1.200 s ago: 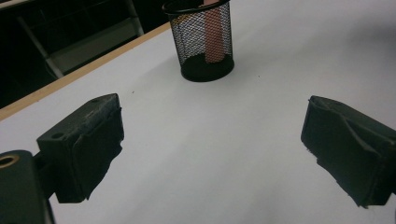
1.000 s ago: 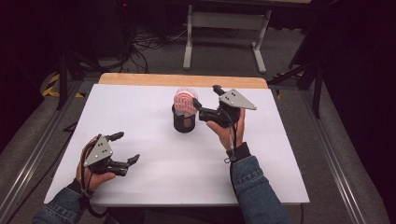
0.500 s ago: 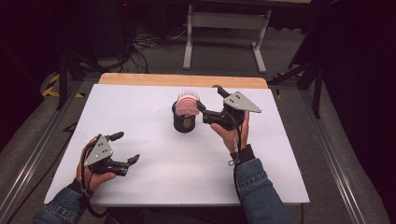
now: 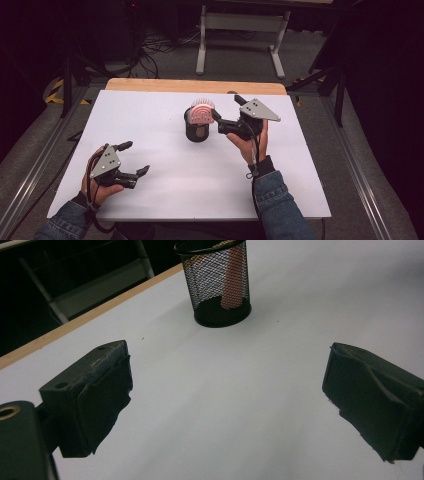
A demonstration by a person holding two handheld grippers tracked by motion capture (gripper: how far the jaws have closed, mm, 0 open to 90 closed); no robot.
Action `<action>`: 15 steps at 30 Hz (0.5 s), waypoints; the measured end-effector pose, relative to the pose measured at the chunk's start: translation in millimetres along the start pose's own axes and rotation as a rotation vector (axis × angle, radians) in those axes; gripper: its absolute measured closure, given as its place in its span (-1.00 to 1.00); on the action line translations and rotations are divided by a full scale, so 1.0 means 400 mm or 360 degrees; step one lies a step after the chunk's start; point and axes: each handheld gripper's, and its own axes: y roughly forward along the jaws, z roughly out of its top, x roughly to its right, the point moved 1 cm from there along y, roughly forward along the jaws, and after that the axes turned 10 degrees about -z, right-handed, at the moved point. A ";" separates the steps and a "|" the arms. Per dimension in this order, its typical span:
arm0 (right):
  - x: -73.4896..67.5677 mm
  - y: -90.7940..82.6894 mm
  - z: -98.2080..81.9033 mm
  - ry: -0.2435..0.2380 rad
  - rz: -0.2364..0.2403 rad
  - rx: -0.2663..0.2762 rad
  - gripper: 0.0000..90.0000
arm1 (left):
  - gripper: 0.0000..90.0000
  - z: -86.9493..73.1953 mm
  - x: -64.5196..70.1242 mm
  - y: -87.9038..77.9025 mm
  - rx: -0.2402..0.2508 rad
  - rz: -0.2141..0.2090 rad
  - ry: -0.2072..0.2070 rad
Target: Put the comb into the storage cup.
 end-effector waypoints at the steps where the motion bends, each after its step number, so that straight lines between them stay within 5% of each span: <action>1: 0.000 0.000 0.000 0.0000 0.0000 0.0000 -0.73 | -0.85 0.000 0.000 0.000 0.0000 0.0000 0.0000; 15: 0.005 -0.016 -0.002 -0.0040 -0.0009 -0.0023 -0.72 | -0.85 0.000 0.000 0.001 -0.0001 0.0004 0.0002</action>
